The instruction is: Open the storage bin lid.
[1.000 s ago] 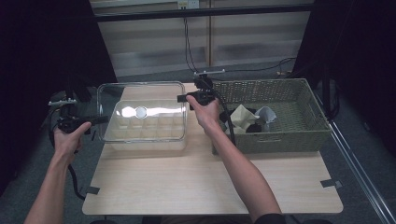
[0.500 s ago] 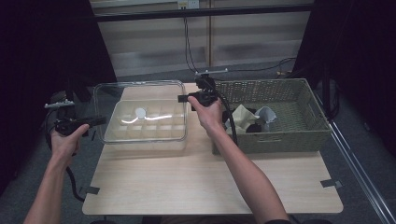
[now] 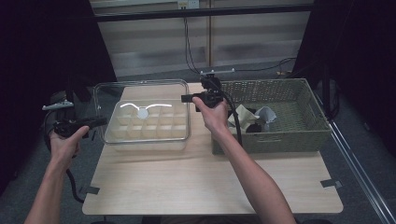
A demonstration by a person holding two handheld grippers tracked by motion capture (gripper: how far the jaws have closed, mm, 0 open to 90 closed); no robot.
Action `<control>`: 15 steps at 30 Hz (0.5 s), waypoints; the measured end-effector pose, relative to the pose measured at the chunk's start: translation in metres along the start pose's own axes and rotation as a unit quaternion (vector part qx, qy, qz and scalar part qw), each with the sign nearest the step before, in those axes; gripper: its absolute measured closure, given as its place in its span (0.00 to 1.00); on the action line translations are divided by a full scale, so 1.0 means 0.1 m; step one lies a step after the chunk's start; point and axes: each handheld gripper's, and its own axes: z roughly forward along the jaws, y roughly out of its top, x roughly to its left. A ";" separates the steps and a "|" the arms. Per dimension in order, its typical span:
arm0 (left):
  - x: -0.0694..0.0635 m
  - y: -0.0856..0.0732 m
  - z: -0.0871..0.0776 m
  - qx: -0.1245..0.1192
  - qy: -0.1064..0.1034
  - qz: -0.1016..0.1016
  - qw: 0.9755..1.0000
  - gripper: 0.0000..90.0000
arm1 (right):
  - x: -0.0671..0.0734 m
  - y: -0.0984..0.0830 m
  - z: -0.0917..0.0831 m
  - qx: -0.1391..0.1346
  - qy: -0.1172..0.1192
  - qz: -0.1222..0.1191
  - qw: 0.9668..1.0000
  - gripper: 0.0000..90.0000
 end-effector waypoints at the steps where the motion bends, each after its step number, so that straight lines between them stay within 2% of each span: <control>1: -0.01 0.00 -0.01 0.001 0.000 0.004 1.000 0.70 | 0.00 -0.01 -0.01 -0.001 0.001 0.000 1.000 0.79; 2: -0.03 0.00 -0.02 -0.001 -0.002 0.003 1.000 0.70 | 0.00 -0.02 -0.02 -0.001 0.002 0.001 1.000 0.79; 4: -0.06 -0.02 -0.05 0.005 0.000 0.014 1.000 0.70 | -0.01 -0.05 -0.04 -0.001 0.007 0.004 1.000 0.79; 15: -0.15 -0.09 -0.11 0.002 -0.002 0.017 1.000 0.70 | 0.02 -0.18 -0.12 -0.002 0.009 0.008 1.000 0.79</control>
